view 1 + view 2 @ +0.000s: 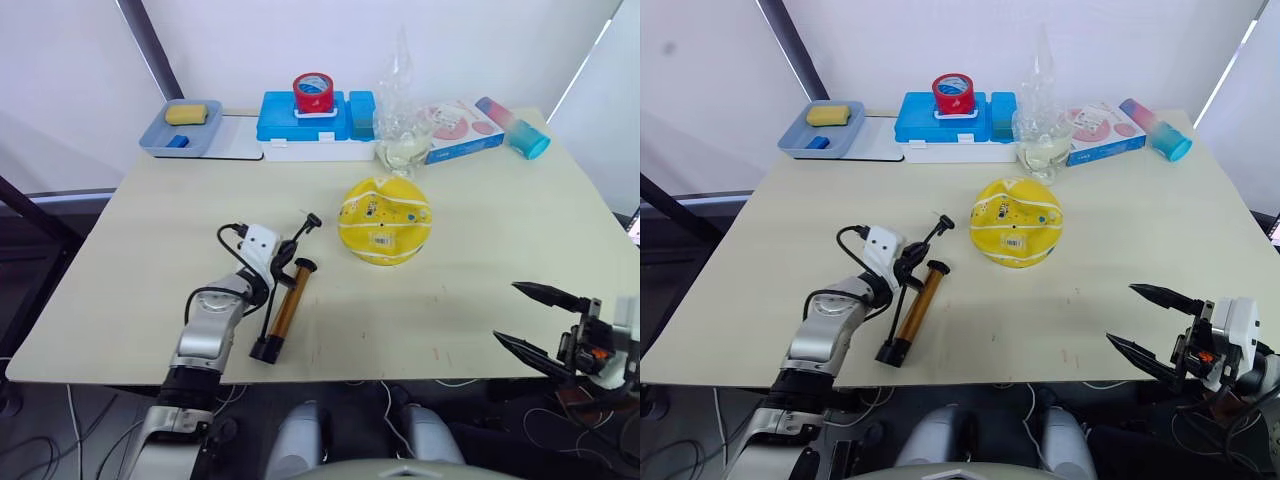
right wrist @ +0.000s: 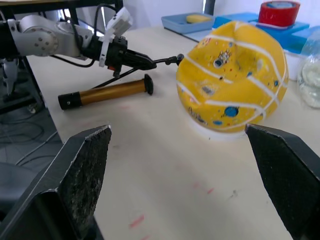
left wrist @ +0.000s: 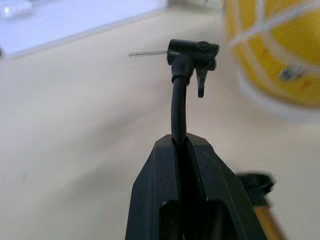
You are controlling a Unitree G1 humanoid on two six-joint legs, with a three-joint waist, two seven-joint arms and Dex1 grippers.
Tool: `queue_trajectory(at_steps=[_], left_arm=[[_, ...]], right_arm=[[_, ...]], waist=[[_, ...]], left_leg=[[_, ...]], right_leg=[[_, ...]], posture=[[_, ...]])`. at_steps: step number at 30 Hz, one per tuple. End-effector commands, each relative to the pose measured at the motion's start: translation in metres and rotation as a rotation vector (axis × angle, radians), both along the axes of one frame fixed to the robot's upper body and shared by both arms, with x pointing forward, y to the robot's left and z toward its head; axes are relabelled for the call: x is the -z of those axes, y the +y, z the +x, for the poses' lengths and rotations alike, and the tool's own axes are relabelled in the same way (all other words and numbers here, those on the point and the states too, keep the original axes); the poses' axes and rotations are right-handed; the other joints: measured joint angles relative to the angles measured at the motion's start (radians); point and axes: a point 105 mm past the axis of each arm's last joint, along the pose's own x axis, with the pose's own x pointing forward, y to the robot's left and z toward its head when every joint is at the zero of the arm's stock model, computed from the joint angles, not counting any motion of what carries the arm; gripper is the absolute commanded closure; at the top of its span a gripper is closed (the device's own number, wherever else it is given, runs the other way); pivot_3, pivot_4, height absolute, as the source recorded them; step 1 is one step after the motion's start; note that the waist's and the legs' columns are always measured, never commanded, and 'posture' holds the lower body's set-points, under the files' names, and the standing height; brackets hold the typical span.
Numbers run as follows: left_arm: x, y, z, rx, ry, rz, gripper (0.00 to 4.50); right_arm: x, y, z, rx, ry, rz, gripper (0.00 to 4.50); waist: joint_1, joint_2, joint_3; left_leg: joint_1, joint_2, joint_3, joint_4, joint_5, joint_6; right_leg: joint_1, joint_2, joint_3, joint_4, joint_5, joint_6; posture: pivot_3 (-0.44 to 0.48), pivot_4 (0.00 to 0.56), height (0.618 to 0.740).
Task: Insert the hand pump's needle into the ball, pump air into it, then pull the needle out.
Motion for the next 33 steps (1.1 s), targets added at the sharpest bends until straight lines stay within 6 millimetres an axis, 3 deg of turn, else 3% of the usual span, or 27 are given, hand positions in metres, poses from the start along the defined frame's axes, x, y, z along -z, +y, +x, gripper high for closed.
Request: queue_trajectory(at_steps=[1,8,17,21,33], left_arm=[[-0.024,0.001,-0.007,0.115,-0.128,0.000,4.48],[-0.036,-0.012,-0.019,0.280,-0.217,0.008,4.48],[-0.028,-0.059,-0.038,0.512,-0.308,0.049,4.48],[-0.033,-0.081,-0.041,0.585,-0.323,0.023,4.48],[-0.049,-0.132,-0.039,0.694,-0.356,-0.067,4.48]], right_arm=[[-0.012,0.008,0.005,0.031,-0.030,0.034,0.00],[-0.026,0.025,0.011,0.072,-0.018,0.125,0.00],[-0.037,0.048,0.019,0.144,0.048,0.218,0.00],[-0.036,0.055,0.026,0.191,0.095,0.227,0.00],[-0.042,0.077,0.046,0.272,0.316,0.525,0.00]], waist=[[0.000,0.000,0.000],[0.000,0.000,0.000],[0.000,0.000,0.000],[-0.001,0.000,0.000],[-0.002,0.000,0.000]], left_leg=[[0.000,0.000,0.000,0.000,0.000,0.000],[0.000,0.000,0.000,0.000,0.000,0.000],[0.000,0.000,0.001,0.000,0.000,0.000],[-0.001,0.000,0.000,0.000,0.000,0.000],[-0.002,-0.001,0.000,0.000,0.000,0.001]], right_leg=[[0.000,0.000,0.000,0.000,0.000,0.000],[0.000,0.000,0.000,0.000,0.000,0.000],[0.000,0.000,0.000,0.000,0.000,0.000],[0.000,0.000,0.000,0.000,0.000,0.000],[0.000,0.002,0.000,0.000,0.000,0.000]], posture=[[0.000,0.150,0.737],[0.000,0.150,0.737],[0.000,0.150,0.737],[0.000,0.150,0.737],[0.000,0.150,0.737]])
